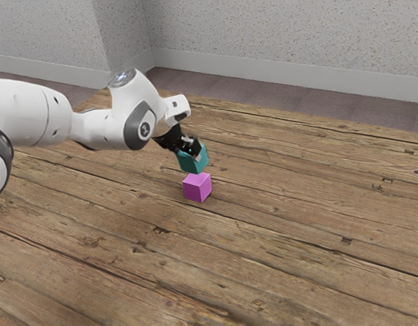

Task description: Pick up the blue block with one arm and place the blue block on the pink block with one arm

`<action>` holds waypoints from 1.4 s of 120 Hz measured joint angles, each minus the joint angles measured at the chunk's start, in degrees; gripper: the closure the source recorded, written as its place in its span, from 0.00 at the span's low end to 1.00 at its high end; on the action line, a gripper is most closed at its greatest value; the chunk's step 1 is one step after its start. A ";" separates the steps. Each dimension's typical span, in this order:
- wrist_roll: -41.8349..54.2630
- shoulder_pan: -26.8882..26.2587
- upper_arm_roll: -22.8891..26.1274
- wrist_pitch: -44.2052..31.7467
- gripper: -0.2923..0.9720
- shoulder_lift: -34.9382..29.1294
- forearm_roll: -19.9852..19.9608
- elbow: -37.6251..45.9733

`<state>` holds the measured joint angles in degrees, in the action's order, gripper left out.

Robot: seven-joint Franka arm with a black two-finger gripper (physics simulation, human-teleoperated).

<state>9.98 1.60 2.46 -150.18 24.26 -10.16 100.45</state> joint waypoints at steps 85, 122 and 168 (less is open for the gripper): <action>-2.43 -1.17 -0.51 4.76 0.50 -0.39 1.70 0.61; -2.97 -1.04 -1.08 6.59 0.50 0.50 3.25 -1.94; -3.34 -1.56 -1.13 8.00 0.50 3.27 3.93 -4.26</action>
<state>6.64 0.04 1.33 -142.18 27.53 -6.23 96.19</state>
